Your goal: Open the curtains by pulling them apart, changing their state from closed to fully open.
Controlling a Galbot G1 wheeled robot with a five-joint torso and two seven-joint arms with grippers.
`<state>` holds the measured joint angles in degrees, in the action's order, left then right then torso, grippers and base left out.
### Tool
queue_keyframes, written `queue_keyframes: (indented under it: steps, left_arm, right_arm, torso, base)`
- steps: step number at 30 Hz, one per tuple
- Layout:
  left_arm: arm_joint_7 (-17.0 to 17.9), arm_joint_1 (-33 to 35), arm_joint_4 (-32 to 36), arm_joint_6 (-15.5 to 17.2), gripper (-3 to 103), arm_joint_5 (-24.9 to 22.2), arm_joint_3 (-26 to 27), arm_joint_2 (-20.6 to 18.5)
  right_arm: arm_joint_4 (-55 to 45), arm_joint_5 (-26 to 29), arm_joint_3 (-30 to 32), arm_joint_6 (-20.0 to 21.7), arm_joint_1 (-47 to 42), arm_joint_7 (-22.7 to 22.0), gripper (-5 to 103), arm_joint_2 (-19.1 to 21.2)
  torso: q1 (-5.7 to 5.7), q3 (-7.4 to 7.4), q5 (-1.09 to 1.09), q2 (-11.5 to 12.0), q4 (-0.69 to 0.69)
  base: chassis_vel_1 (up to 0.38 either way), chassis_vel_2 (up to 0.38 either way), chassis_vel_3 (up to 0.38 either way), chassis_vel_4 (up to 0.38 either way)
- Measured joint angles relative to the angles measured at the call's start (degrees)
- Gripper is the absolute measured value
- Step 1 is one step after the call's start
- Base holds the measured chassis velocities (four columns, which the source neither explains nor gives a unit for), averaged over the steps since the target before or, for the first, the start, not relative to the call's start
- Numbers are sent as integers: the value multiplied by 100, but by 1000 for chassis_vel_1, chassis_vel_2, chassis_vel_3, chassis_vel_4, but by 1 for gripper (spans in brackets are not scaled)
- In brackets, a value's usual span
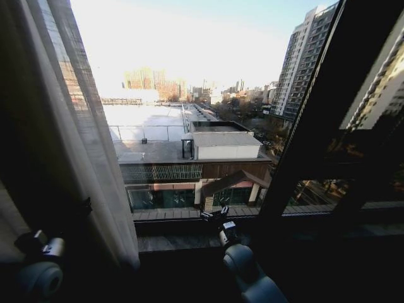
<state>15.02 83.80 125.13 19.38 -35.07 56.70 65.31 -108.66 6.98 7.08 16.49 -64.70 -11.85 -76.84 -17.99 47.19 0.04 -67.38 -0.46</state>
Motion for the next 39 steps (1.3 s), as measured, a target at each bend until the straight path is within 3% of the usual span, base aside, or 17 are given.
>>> queue_keyframes:
  steps: [12,16,20,23,24,26,29,32,39]
  left_arm:
    - [14,-94,-70,57,100,378,-271,115]
    - [-258,-151,-270,52,102,523,-272,6]
    - [-496,-223,-473,32,82,607,-275,-98]
    - [-557,-237,-517,25,77,607,-276,-121]
    - [-618,-240,-537,20,66,607,-276,-137]
    - [-650,-241,-542,18,66,607,-276,-143]
    - [-737,-257,-569,12,50,603,-272,-167]
    - [-746,-263,-580,10,45,600,-270,-173]
    - [-787,-288,-654,-39,17,570,-232,-187]
  right_arm:
    - [142,-62,-178,-1,127,-3,100,-215]
    - [155,-89,-211,-1,147,-6,100,-216]
    - [158,-101,-228,-2,161,-8,100,-197]
    - [160,-105,-227,-3,162,-8,100,-196]
    - [161,-111,-225,-5,161,-8,100,-205]
    - [161,-115,-224,-5,159,-8,100,-208]
    - [159,-124,-215,-7,142,-9,100,-212]
    - [156,-125,-212,-7,140,-8,100,-208]
    - [149,-131,-187,-12,136,-8,100,-208]
  torso:
    - [0,0,-3,-1,4]
    - [0,0,-3,0,2]
    - [0,0,-4,0,2]
    - [0,0,-4,-1,2]
    - [0,0,-4,0,2]
    - [0,0,-4,0,2]
    - [0,0,-3,0,2]
    - [0,0,-3,0,2]
    - [0,0,-3,0,2]
  base:
    - [0,0,0,0]
    - [0,0,0,0]
    - [0,0,0,0]
    - [0,0,0,0]
    - [0,0,0,0]
    - [0,0,0,0]
    - [0,0,0,0]
    - [0,0,0,0]
    - [0,0,0,0]
